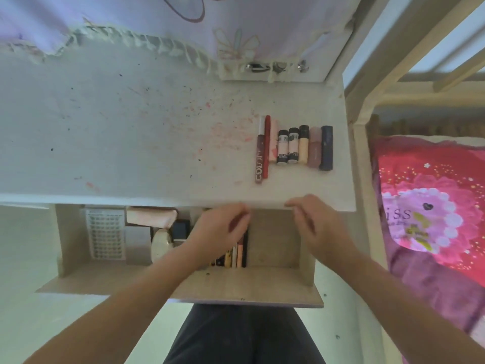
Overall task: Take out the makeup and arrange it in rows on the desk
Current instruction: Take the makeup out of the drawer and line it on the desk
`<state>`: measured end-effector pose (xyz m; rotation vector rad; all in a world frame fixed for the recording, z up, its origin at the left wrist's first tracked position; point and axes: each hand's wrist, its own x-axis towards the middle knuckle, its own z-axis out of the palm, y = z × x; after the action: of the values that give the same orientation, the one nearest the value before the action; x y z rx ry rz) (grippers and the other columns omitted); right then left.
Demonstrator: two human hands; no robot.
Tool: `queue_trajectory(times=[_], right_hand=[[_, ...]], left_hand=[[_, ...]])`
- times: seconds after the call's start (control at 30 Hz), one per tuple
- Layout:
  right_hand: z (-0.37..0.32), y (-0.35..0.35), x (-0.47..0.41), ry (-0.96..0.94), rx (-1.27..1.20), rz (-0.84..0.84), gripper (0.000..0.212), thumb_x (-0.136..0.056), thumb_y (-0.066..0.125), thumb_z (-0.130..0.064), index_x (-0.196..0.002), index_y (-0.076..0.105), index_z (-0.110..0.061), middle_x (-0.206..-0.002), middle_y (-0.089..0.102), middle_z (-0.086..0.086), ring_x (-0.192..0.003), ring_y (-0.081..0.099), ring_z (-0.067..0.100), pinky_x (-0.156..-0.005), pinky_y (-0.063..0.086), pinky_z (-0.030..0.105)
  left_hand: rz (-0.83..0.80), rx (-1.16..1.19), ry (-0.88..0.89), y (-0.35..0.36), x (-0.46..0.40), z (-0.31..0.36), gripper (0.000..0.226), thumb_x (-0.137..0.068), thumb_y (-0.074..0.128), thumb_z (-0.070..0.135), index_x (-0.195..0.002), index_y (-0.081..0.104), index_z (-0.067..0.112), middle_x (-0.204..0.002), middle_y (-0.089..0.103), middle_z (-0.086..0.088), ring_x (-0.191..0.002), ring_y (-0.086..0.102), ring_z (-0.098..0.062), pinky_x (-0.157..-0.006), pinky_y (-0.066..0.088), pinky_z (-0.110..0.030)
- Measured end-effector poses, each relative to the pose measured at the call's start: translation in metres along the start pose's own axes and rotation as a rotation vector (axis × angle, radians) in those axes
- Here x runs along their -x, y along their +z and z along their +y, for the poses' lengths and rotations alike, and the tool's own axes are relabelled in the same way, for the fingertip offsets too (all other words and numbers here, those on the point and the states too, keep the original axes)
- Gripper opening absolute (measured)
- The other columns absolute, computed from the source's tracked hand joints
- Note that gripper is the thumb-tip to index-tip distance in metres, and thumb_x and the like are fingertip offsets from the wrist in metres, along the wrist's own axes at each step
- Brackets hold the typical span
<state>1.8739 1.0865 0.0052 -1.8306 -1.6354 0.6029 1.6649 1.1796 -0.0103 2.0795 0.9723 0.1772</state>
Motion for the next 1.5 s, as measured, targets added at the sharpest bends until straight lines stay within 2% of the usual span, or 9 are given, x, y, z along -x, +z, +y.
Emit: queue_trajectory(times=[0.13, 0.27, 0.4, 0.57, 0.7, 0.83, 1.03, 1.23, 1.5], right_hand=[[0.010, 0.083, 0.036, 0.220, 0.111, -0.486, 0.036, -0.099, 0.039, -0.025, -0.133, 0.047, -0.022, -0.123, 0.056, 0.003, -0.096, 0.060, 0.015, -0.074, 0.040, 0.016], [0.024, 0.125, 0.009, 0.382, 0.150, -0.545, 0.052, -0.098, 0.038, -0.019, -0.147, 0.023, -0.016, -0.141, 0.040, 0.016, -0.122, 0.047, 0.032, -0.095, 0.041, 0.033], [0.029, 0.143, -0.004, 0.316, 0.186, -0.594, 0.046, -0.096, 0.040, -0.012, -0.141, 0.036, -0.013, -0.140, 0.037, 0.014, -0.128, 0.038, 0.030, -0.104, 0.036, 0.037], [0.029, 0.150, 0.008, 0.305, 0.124, -0.505, 0.031, -0.095, 0.043, -0.010, -0.125, 0.050, -0.009, -0.127, 0.046, 0.014, -0.114, 0.049, 0.030, -0.088, 0.036, 0.029], [0.027, 0.154, 0.014, 0.414, 0.113, -0.552, 0.054, -0.097, 0.043, -0.017, -0.147, 0.022, -0.022, -0.144, 0.033, 0.010, -0.118, 0.051, 0.026, -0.094, 0.041, 0.031], [0.025, 0.163, 0.000, 0.421, 0.193, -0.488, 0.033, -0.094, 0.046, -0.019, -0.126, 0.041, -0.013, -0.125, 0.047, 0.013, -0.104, 0.053, 0.027, -0.076, 0.036, 0.026], [0.017, 0.154, -0.005, 0.367, 0.137, -0.548, 0.013, -0.095, 0.047, -0.014, -0.104, 0.053, -0.007, -0.103, 0.062, 0.014, -0.091, 0.058, 0.027, -0.069, 0.039, 0.029], [-0.027, 0.095, 0.001, 0.164, -0.014, -0.514, 0.008, -0.090, 0.059, -0.025, -0.084, 0.056, -0.029, -0.077, 0.053, -0.019, -0.070, 0.050, -0.004, -0.061, 0.034, 0.010], [-0.063, -0.032, -0.107, 0.180, -0.295, -0.231, 0.010, -0.084, 0.067, -0.028, -0.087, 0.059, -0.035, -0.077, 0.065, -0.009, -0.063, 0.058, -0.004, -0.058, 0.044, 0.006]], left_hand=[[-0.194, -0.294, -0.044, 0.051, 0.030, -0.049, 0.033, -0.096, 0.044, 0.024, -0.126, 0.054, 0.019, -0.121, 0.058, -0.002, -0.111, 0.053, -0.018, -0.094, 0.046, -0.034], [-0.268, -0.553, -0.069, 0.077, 0.015, -0.068, 0.055, -0.092, 0.043, 0.023, -0.143, 0.028, 0.011, -0.138, 0.036, -0.012, -0.125, 0.035, -0.030, -0.101, 0.035, -0.041], [-0.276, -0.634, -0.073, 0.090, 0.014, -0.069, 0.060, -0.089, 0.044, 0.019, -0.144, 0.023, 0.010, -0.138, 0.032, -0.013, -0.122, 0.035, -0.030, -0.101, 0.034, -0.042], [-0.134, -0.560, -0.037, 0.094, 0.020, -0.072, 0.045, -0.091, 0.046, 0.018, -0.134, 0.037, 0.012, -0.131, 0.043, -0.011, -0.120, 0.041, -0.028, -0.099, 0.037, -0.039], [-0.097, -0.413, -0.074, 0.090, 0.024, -0.074, 0.032, -0.093, 0.050, 0.020, -0.124, 0.046, 0.013, -0.124, 0.055, -0.007, -0.116, 0.050, -0.024, -0.096, 0.040, -0.035], [-0.111, -0.112, -0.252, 0.087, 0.029, -0.074, 0.030, -0.096, 0.047, 0.025, -0.125, 0.043, 0.021, -0.106, 0.063, -0.001, -0.092, 0.060, -0.016, -0.077, 0.048, -0.027], [-0.104, 0.073, -0.314, 0.075, 0.039, -0.070, 0.024, -0.094, 0.050, 0.023, -0.118, 0.047, 0.024, -0.106, 0.064, 0.006, -0.094, 0.061, -0.008, -0.085, 0.053, -0.030], [0.094, 0.317, -0.243, 0.017, 0.046, -0.040, 0.018, -0.091, 0.057, 0.018, -0.102, 0.052, 0.032, -0.088, 0.062, 0.018, -0.083, 0.060, 0.007, -0.075, 0.047, -0.009], [0.344, 0.490, -0.145, -0.086, -0.026, 0.010, 0.010, -0.090, 0.059, 0.021, -0.096, 0.055, 0.028, -0.079, 0.068, 0.008, -0.075, 0.065, -0.004, -0.067, 0.051, -0.017]])
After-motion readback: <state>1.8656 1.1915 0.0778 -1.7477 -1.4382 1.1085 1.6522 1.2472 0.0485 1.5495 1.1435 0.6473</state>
